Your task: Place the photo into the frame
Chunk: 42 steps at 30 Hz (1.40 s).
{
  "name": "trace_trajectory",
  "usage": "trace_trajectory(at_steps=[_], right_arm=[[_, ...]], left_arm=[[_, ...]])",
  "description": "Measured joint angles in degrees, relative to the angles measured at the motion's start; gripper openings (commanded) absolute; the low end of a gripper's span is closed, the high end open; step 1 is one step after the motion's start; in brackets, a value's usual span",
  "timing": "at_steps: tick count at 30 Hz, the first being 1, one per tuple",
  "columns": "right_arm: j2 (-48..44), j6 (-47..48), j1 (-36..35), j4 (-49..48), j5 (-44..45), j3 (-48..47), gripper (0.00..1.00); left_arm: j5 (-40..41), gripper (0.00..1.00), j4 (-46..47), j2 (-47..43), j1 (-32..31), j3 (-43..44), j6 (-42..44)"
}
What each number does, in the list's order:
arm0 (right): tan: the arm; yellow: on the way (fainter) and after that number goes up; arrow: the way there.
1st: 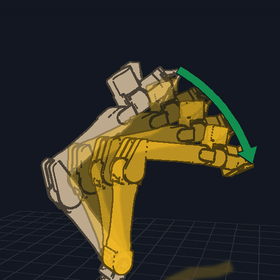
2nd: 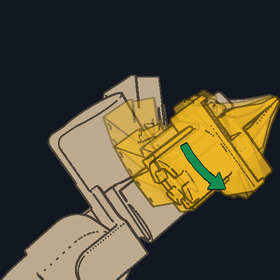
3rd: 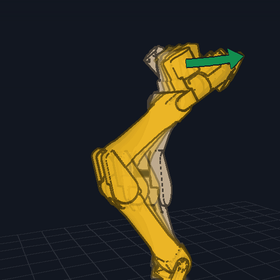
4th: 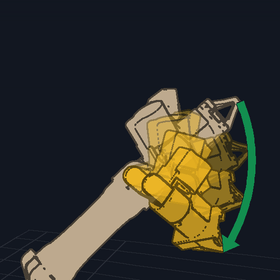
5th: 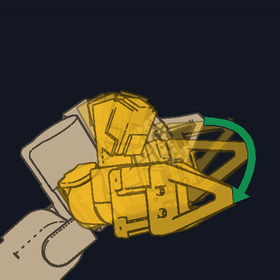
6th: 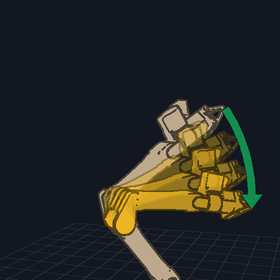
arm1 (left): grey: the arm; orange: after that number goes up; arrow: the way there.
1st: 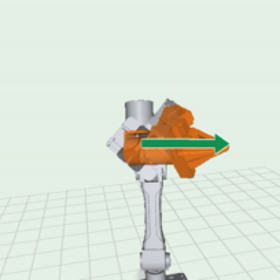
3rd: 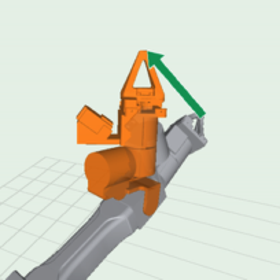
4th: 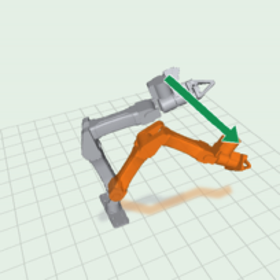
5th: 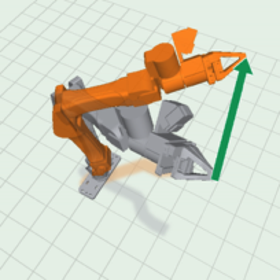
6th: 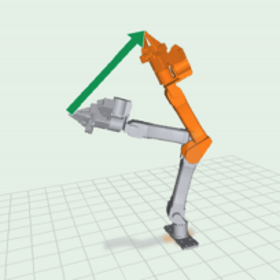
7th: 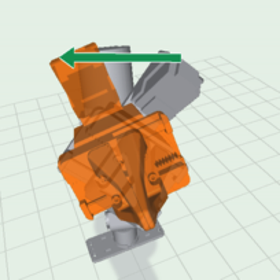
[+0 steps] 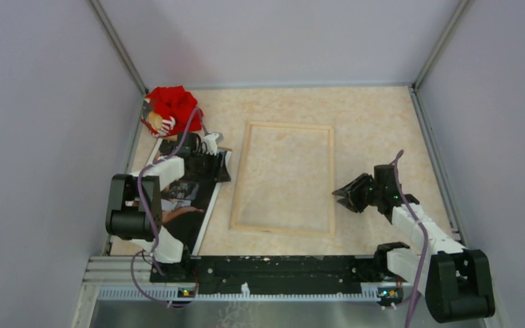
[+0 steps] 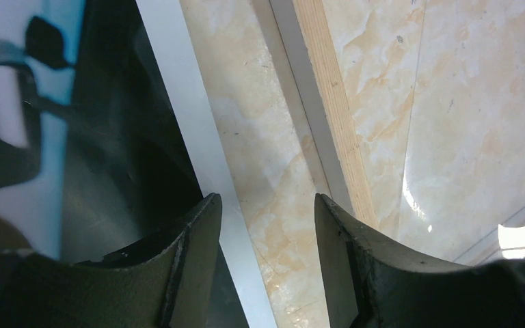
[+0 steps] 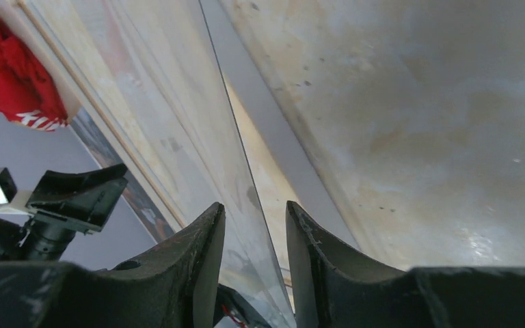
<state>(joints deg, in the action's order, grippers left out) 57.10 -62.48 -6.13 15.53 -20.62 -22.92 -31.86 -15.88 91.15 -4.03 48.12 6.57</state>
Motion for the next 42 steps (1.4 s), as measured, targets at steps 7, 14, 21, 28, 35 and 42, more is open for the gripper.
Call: trace_trajectory(at_steps=[7, 14, 21, 28, 35, 42], right_arm=[[-0.92, 0.42, 0.63, 0.42, 0.31, 4.98, 0.31], [-5.79, 1.29, 1.16, 3.76, 1.05, 5.22, 0.32], [-13.14, 1.40, 1.16, 8.37, 0.63, 5.22, 0.33], [-16.74, 1.29, 1.16, 12.04, -0.17, 3.17, 0.00], [-7.63, 5.49, 1.18, 11.56, -2.38, -16.28, 0.00], [3.17, 10.47, 0.17, 10.73, -7.06, -35.87, 0.00]], left_arm=[[0.02, 0.60, 0.00, 0.04, 0.00, 0.11, 0.00], [0.44, 0.59, 0.00, 0.04, -0.02, 0.22, 0.02], [0.76, 0.60, 0.04, 0.13, -0.15, 0.22, 0.02], [0.87, 0.60, 0.44, 0.33, -0.33, 0.28, -0.02], [0.83, 0.60, 1.44, 2.03, -1.25, 1.73, -0.46], [0.81, 0.60, 2.27, 2.29, -1.64, 1.84, -0.68]])
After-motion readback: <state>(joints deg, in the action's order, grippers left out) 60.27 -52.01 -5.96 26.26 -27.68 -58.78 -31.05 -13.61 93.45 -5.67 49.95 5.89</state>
